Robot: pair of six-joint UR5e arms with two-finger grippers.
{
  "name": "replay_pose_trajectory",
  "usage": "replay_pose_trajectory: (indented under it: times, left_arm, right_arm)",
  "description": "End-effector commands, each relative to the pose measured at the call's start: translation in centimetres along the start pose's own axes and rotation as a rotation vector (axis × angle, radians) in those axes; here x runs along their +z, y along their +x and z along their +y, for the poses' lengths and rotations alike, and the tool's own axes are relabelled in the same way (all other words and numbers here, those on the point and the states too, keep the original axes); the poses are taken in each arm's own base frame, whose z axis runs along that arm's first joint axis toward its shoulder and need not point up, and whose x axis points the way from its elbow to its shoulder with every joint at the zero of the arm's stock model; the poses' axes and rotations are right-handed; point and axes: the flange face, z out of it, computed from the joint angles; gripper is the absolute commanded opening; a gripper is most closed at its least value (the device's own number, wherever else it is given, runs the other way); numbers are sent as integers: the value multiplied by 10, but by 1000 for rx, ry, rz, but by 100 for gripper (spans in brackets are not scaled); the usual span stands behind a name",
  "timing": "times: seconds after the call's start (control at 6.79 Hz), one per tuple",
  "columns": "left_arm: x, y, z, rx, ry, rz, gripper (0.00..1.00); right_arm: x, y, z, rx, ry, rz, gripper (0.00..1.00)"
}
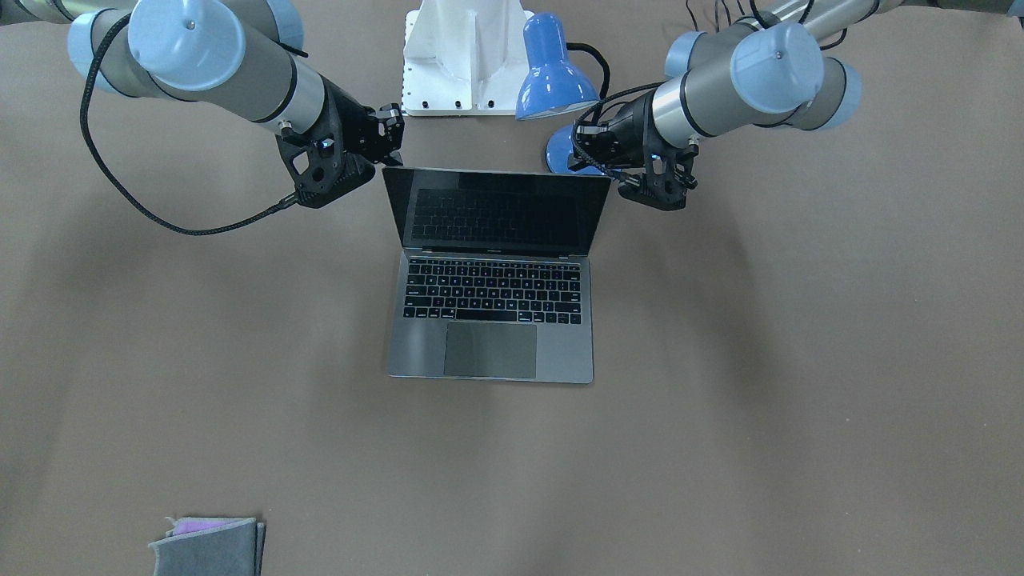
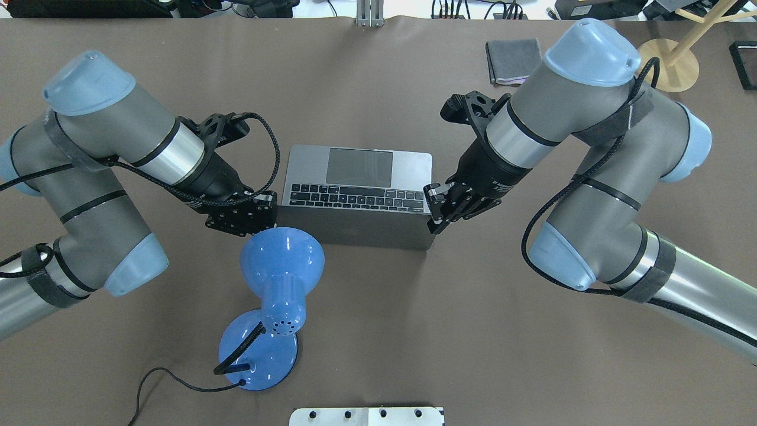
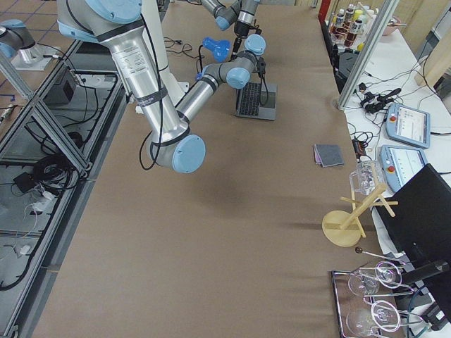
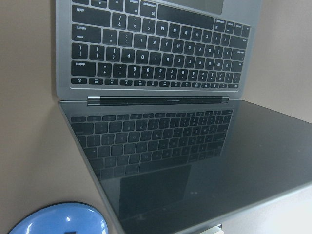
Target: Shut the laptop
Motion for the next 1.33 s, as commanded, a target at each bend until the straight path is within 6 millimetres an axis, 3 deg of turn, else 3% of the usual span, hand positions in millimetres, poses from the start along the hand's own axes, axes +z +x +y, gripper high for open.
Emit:
replay_pose_trajectory:
  times: [0.0,0.29,0.59,0.74,1.03,1.18]
  left_arm:
    - [4,6,-10,2,5,-2,0]
    - [6,24,-37,6,85,-18,0]
    - [-13,26,-57,-4,127,-16,0]
    - [-18,23,-70,-17,141,-21,0]
    - [-17,23,-85,-30,150,-30,0]
    - [-14,21,-95,-39,188,-48,0]
  right_arm:
    - [3,-4,-19,11,20,16,0]
    - [-11,1,-34,28,49,22,0]
    - [-19,0,-42,32,64,23,0]
    - [-15,-2,-55,42,64,28,0]
    - [14,15,-96,14,82,15,0]
    - [15,13,-110,23,95,27,0]
